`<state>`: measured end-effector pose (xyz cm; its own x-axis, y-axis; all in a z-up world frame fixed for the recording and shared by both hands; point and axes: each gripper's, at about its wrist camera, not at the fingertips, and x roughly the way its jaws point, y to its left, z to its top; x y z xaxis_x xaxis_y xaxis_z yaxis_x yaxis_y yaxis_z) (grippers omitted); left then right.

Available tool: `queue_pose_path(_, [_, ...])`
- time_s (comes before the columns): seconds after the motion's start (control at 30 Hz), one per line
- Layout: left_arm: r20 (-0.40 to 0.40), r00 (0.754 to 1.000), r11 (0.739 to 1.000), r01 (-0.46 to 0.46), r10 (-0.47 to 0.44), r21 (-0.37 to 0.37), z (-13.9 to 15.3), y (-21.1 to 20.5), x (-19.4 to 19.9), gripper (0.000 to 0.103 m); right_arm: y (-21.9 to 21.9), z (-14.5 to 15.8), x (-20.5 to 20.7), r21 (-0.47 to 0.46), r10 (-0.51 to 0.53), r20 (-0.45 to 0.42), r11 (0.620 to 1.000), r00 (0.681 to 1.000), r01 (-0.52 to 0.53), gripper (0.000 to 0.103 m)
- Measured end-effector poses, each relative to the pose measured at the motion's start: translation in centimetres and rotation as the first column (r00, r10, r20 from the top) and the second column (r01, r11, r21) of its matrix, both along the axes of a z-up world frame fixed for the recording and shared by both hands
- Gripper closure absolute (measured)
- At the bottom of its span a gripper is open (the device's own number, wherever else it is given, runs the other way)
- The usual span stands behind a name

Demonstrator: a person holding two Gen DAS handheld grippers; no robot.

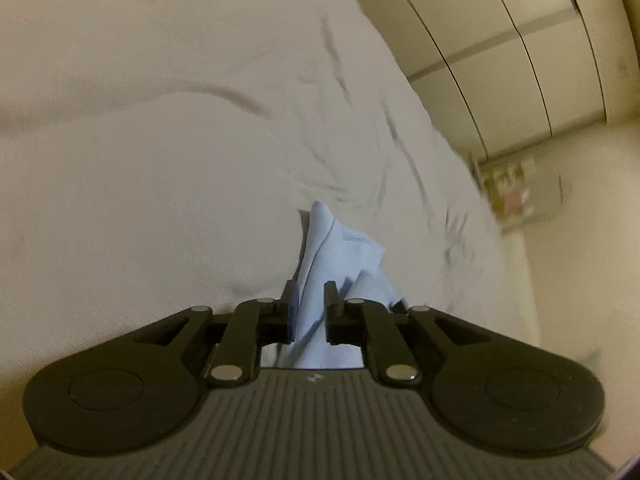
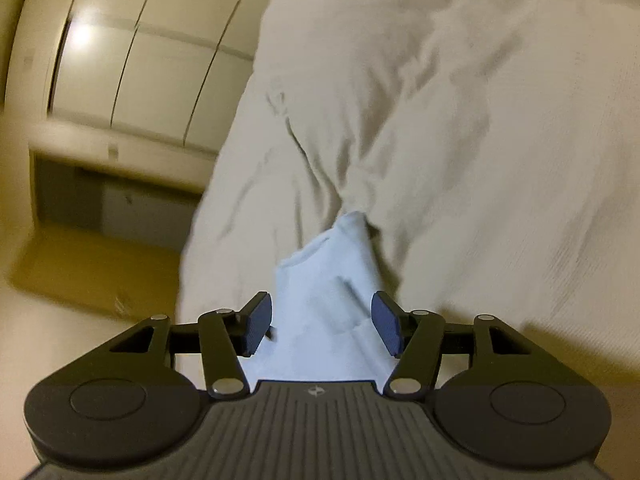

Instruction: Fold clothes

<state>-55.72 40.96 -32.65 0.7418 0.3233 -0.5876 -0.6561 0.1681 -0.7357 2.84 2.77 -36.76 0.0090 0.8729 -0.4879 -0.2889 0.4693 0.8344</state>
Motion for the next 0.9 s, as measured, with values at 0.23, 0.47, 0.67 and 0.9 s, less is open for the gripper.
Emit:
queue_pose_path(0.23, [-0.089, 0.975, 0.959, 0.218, -0.205, 0.18, 2.2, -2.3, 3.2, 0.067, 1.9, 2.1, -1.5, -0.07, 0.282, 0.242, 0.96, 0.928, -0.273, 0.044])
queue_pose_path(0.47, [-0.29, 0.912, 0.87, 0.379, -0.291, 0.317, 2.7, -3.0, 6.4, 0.058, 5.6, 2.9, -3.2, -0.181, 0.453, 0.368, 0.891, 0.812, -0.416, 0.044])
queue_pose_path(0.67, [-0.371, 0.856, 0.835, 0.473, -0.36, 0.281, 1.1, -2.4, 9.1, 0.058, 8.2, 1.8, -3.2, -0.309, 0.538, 0.408, 0.842, 0.738, -0.443, 0.044])
queue_pose_path(0.9, [-0.383, 0.865, 0.829, 0.455, -0.325, 0.324, 1.0, -3.3, 9.6, 0.095, 7.4, 1.4, -4.0, -0.321, 0.531, 0.427, 0.846, 0.732, -0.426, 0.079])
